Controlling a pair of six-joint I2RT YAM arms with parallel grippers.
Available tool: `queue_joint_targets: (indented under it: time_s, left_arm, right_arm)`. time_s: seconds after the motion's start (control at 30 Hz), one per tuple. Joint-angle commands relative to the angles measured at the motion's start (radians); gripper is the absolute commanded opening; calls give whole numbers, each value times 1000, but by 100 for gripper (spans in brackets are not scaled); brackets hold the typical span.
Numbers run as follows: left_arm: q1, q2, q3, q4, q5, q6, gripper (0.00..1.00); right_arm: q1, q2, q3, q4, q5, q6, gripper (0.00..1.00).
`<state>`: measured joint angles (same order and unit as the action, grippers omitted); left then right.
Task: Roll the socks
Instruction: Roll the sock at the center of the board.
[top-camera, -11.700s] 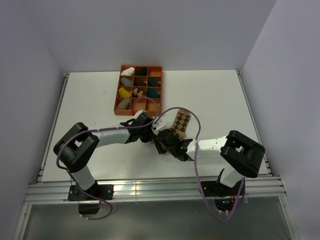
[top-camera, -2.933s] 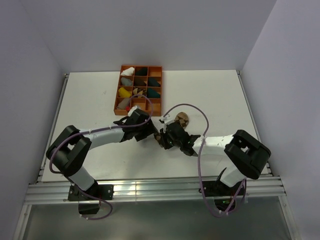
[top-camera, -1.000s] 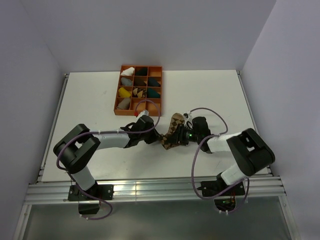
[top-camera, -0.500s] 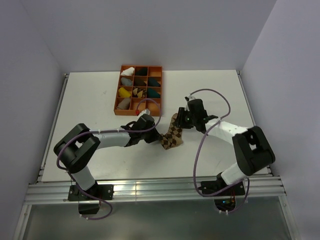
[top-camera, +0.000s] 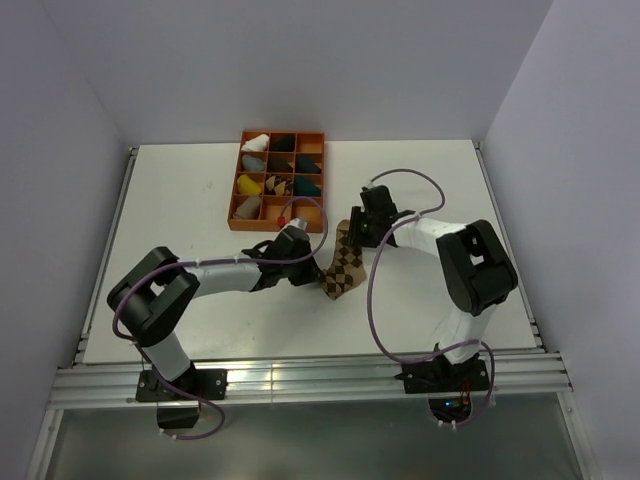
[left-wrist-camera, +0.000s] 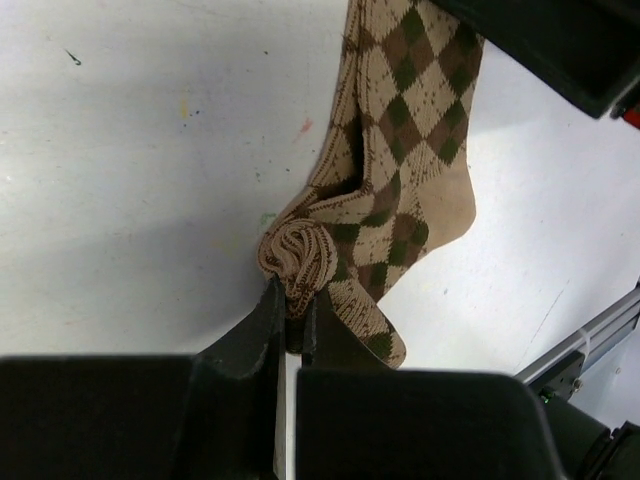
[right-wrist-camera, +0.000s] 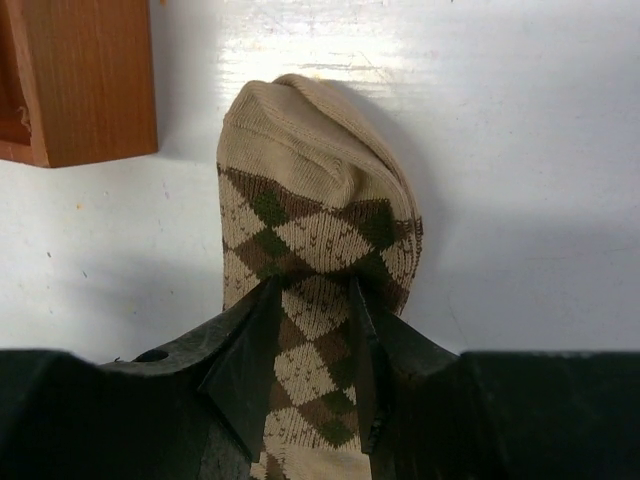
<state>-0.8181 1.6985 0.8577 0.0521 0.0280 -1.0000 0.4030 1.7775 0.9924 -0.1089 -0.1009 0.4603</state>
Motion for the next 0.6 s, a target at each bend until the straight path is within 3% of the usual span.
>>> queue_joint_targets:
  time_s: [0.0, 0.17, 0.33, 0.57]
  left_arm:
    - [-4, -22, 33, -81, 67, 86, 0]
    - [-4, 29, 69, -141, 53, 84, 0]
    - [-4, 73, 124, -207, 15, 70, 0]
    - [-4, 95, 165, -251, -8, 75, 0]
  right_arm:
    - [-20, 33, 46, -34, 70, -2, 41]
    - [-16, -15, 28, -11, 18, -52, 41]
    - [23, -231, -75, 74, -33, -115, 43]
    - [229, -498, -312, 141, 99, -195, 47]
